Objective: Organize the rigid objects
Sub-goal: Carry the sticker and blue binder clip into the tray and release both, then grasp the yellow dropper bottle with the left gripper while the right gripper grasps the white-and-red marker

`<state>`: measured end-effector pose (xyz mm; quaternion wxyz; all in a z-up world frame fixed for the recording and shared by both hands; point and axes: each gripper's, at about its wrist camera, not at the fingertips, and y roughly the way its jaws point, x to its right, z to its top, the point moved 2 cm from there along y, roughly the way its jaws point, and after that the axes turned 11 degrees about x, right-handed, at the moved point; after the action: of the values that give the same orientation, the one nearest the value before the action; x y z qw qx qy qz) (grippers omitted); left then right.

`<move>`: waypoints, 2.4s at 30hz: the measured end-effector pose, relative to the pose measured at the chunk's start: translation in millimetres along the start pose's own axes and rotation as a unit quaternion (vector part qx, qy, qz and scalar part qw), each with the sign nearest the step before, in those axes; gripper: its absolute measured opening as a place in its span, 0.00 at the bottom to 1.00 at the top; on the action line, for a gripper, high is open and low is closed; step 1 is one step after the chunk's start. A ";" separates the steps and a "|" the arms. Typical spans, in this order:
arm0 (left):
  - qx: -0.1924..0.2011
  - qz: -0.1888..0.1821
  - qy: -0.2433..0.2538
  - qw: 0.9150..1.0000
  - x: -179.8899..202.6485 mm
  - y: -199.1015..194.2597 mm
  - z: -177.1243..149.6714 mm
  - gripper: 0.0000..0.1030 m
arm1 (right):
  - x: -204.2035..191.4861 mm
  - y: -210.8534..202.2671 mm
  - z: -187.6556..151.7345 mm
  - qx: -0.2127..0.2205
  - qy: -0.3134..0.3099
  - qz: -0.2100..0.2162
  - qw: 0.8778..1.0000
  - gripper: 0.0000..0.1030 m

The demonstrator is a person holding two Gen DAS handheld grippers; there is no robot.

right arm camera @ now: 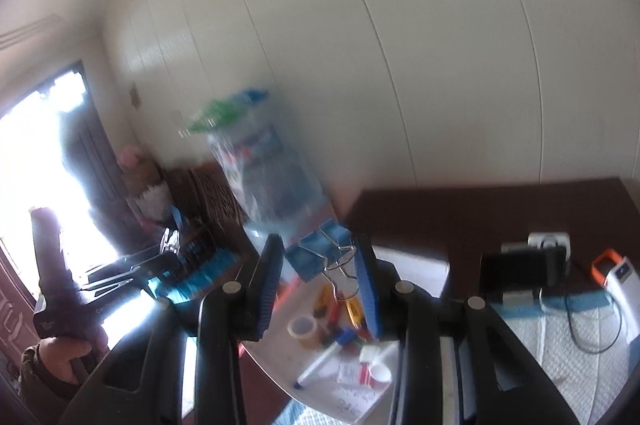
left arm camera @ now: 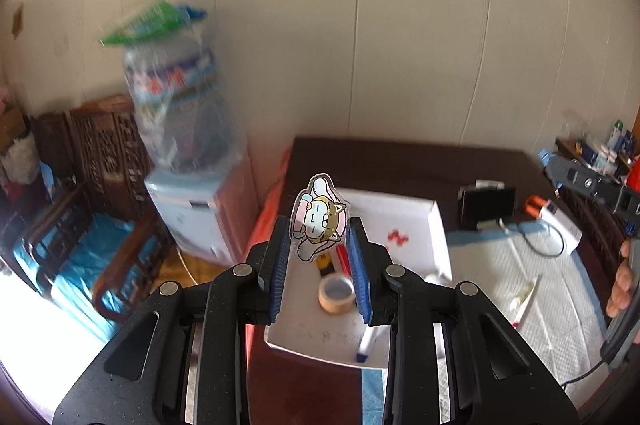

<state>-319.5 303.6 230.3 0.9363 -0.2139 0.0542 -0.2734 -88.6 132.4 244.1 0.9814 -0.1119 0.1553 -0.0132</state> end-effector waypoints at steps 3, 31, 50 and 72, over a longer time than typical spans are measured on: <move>-0.028 -0.016 -0.006 0.999 4.4 27.7 -13.5 0.27 | 11.6 15.2 -22.5 -0.038 0.006 -0.014 0.999 0.35; -0.151 0.019 -0.021 0.988 11.9 164.1 -94.1 1.00 | 35.9 121.7 -136.8 -0.187 -0.034 -0.067 0.979 0.84; -0.084 0.030 -0.038 0.995 20.9 79.2 -61.5 1.00 | 3.2 52.8 -125.1 -0.123 -0.063 -0.056 0.989 0.86; -0.132 -0.058 0.022 0.989 152.9 60.4 -96.1 1.00 | 187.2 -42.2 -181.0 -0.176 -0.003 -0.252 0.952 0.86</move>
<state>-181.8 232.1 119.9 0.8810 -0.3322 0.0977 -0.3224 34.2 40.9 29.3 0.9113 -0.3184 0.1195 -0.2320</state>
